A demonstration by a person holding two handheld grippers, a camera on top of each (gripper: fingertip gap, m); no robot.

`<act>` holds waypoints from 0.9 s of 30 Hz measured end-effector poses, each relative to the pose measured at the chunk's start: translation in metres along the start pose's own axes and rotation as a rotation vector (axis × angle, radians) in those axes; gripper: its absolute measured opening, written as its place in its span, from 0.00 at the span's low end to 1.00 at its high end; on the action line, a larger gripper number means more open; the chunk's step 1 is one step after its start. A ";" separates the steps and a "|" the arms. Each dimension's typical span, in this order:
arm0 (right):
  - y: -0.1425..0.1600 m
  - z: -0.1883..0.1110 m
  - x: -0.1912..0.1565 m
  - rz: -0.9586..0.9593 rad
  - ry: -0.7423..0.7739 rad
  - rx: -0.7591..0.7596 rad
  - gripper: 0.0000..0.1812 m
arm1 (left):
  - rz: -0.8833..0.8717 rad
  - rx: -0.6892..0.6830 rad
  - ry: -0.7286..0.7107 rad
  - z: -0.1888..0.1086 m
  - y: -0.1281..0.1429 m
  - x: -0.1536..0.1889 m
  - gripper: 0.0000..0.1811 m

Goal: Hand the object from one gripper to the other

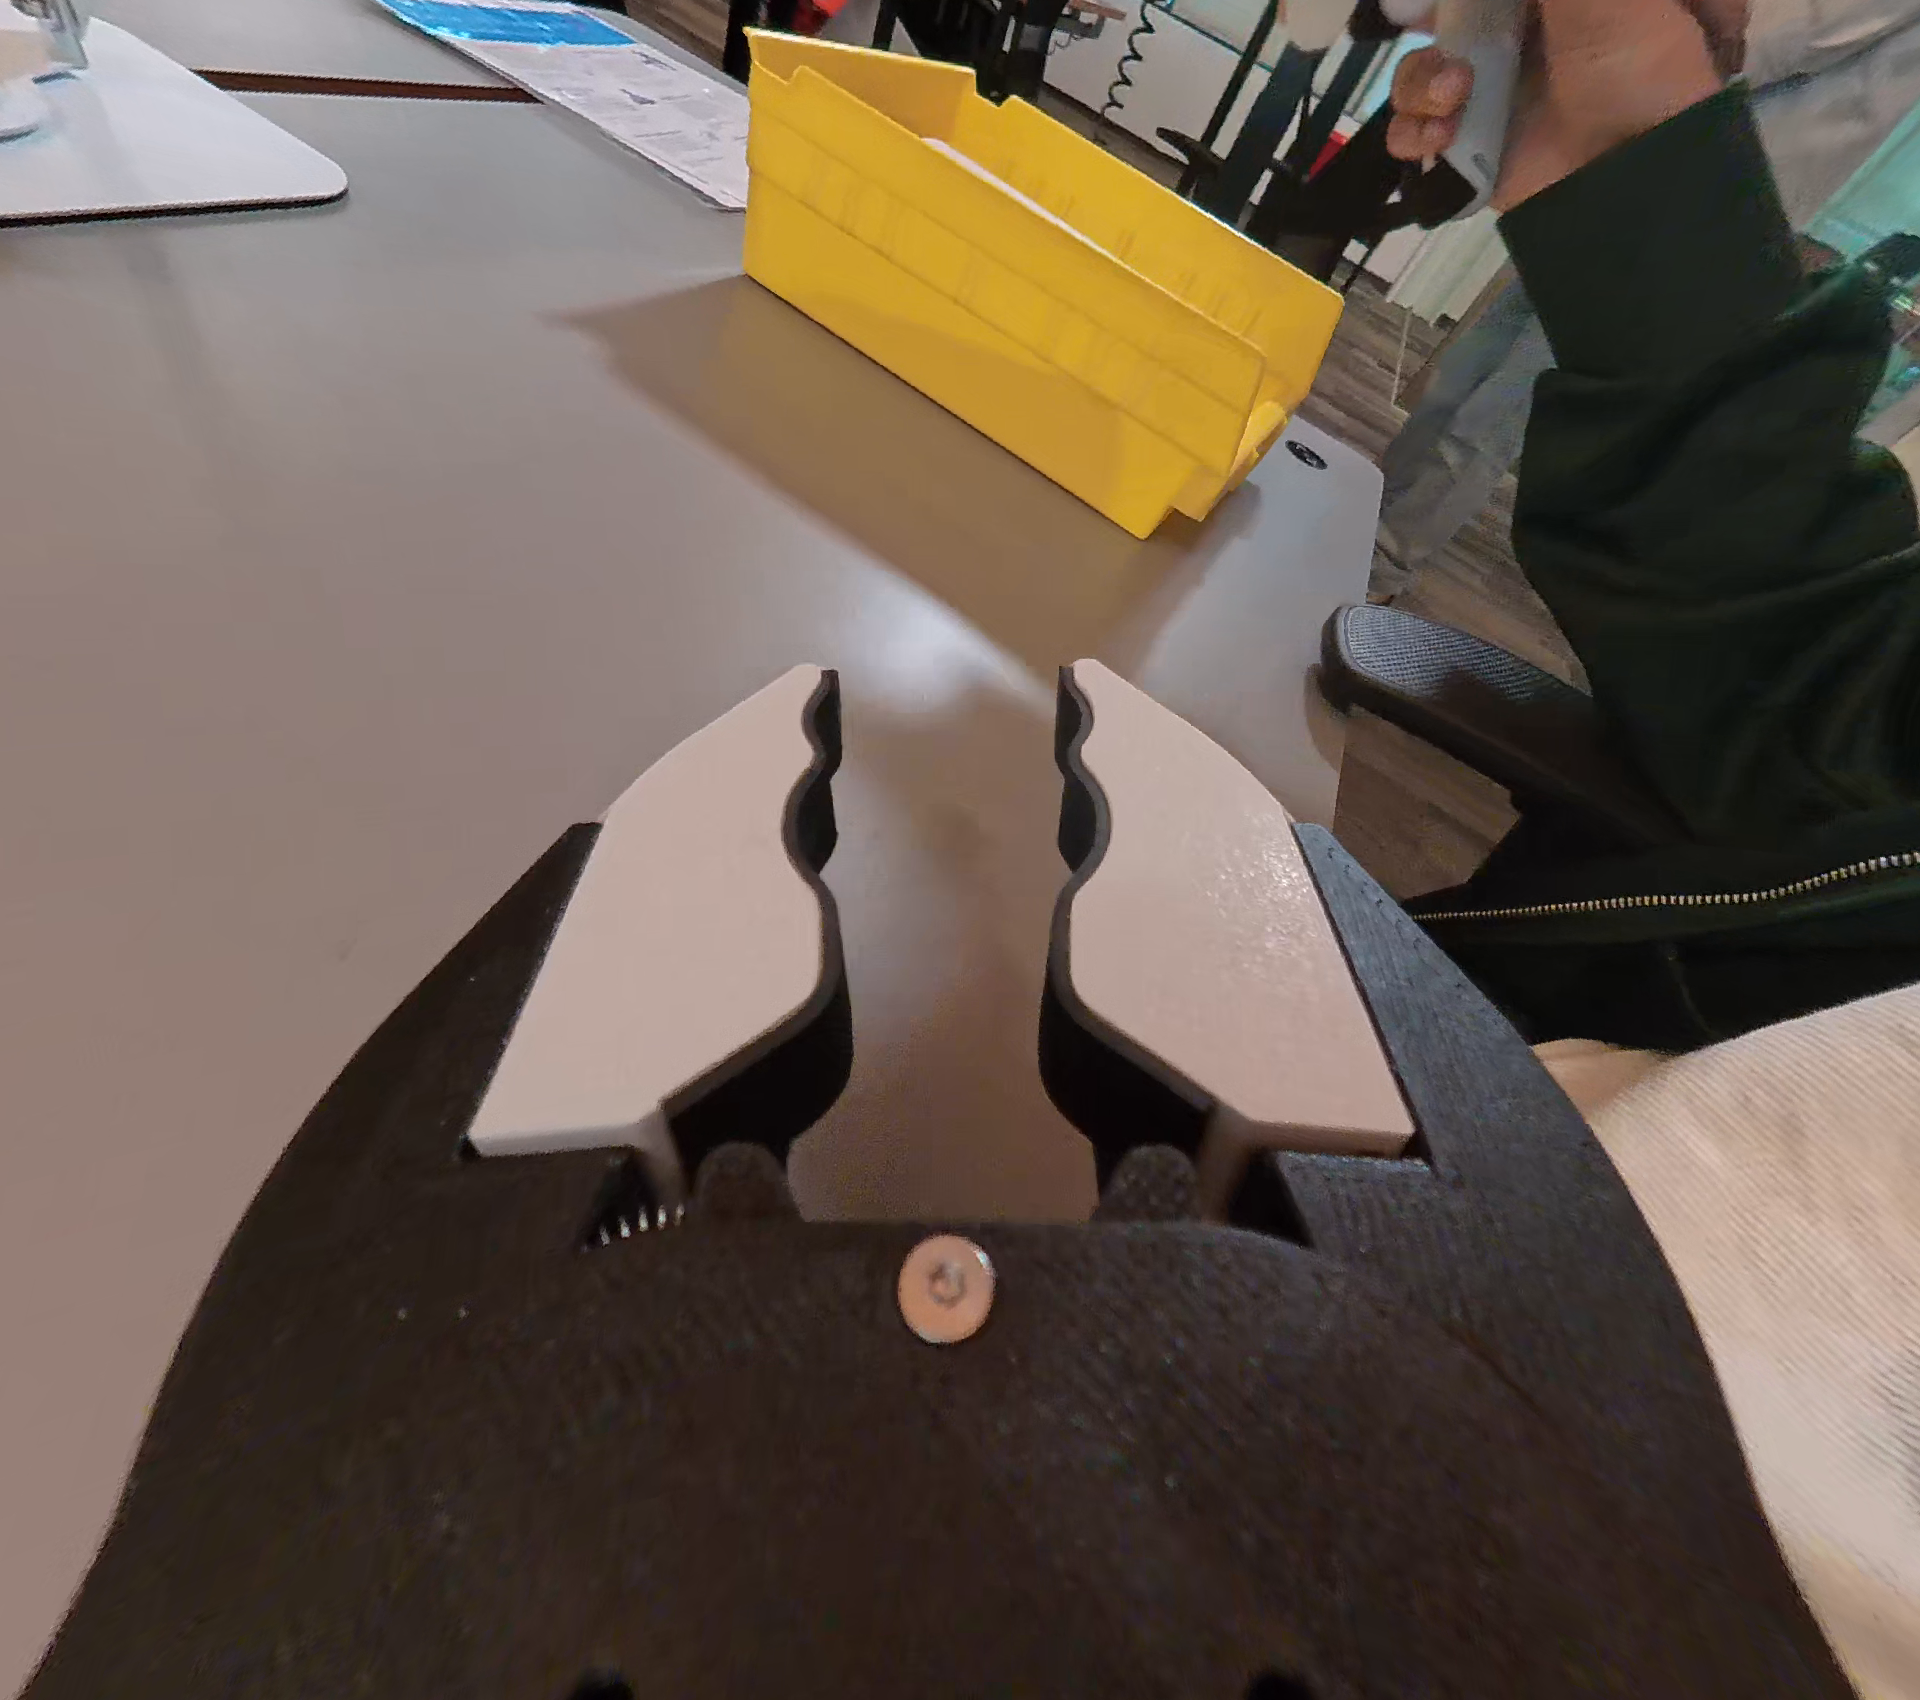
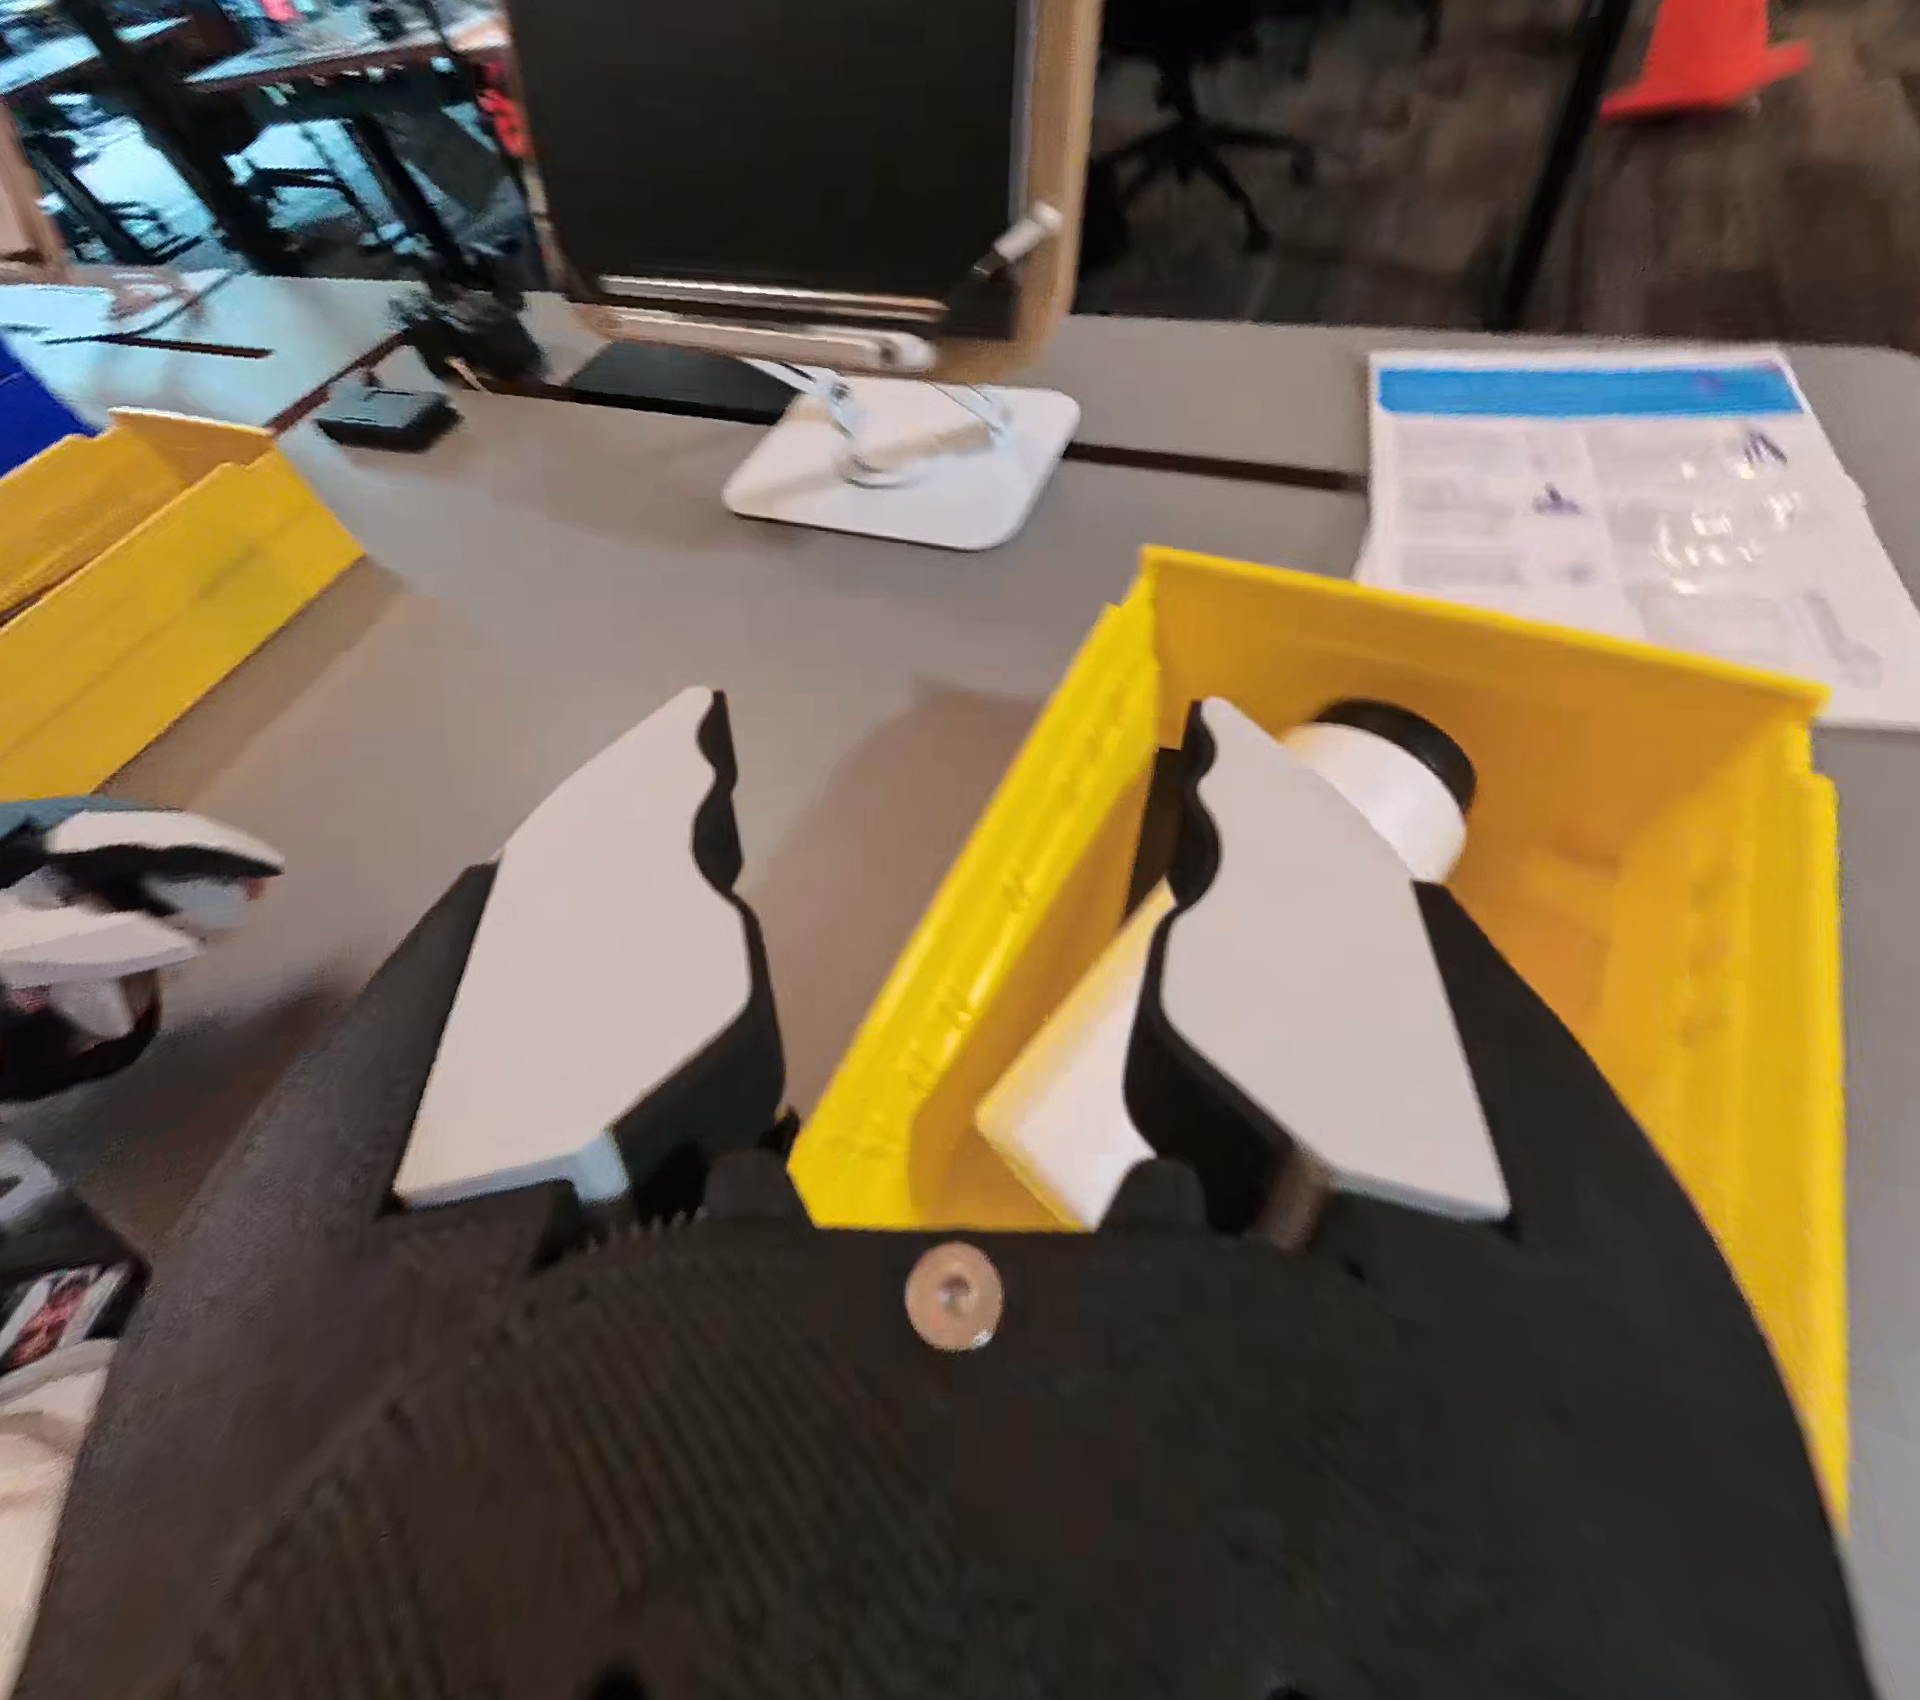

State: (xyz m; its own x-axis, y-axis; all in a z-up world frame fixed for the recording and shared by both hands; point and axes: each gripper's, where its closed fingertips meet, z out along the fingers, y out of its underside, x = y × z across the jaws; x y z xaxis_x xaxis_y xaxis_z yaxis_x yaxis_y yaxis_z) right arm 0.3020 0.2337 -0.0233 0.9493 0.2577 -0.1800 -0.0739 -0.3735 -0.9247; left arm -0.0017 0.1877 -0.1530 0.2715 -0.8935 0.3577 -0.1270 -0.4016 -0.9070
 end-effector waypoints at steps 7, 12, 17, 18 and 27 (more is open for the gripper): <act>0.005 0.002 -0.067 -0.226 -0.017 -0.019 0.45 | -0.015 -0.006 0.047 0.013 -0.003 -0.004 0.24; 0.007 -0.003 -0.099 -0.168 -0.133 0.054 0.40 | -0.017 -0.014 0.066 0.020 -0.004 -0.008 0.24; 0.035 0.024 -0.148 -0.110 -0.326 0.046 0.33 | -0.042 -0.020 0.088 0.025 -0.003 -0.010 0.25; 0.045 0.034 -0.159 -0.093 -0.363 0.038 0.30 | -0.045 -0.020 0.090 0.025 -0.003 -0.011 0.25; 0.154 0.095 -0.237 -0.132 -0.619 -0.088 0.08 | -0.030 -0.051 0.096 0.020 0.004 -0.015 0.15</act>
State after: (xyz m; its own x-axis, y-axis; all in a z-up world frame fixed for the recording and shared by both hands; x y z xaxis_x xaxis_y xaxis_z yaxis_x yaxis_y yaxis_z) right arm 0.0369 0.1998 -0.1555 0.5943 0.7639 -0.2515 0.0818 -0.3685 -0.9260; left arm 0.0126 0.2036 -0.1661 0.1837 -0.8952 0.4060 -0.1694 -0.4357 -0.8840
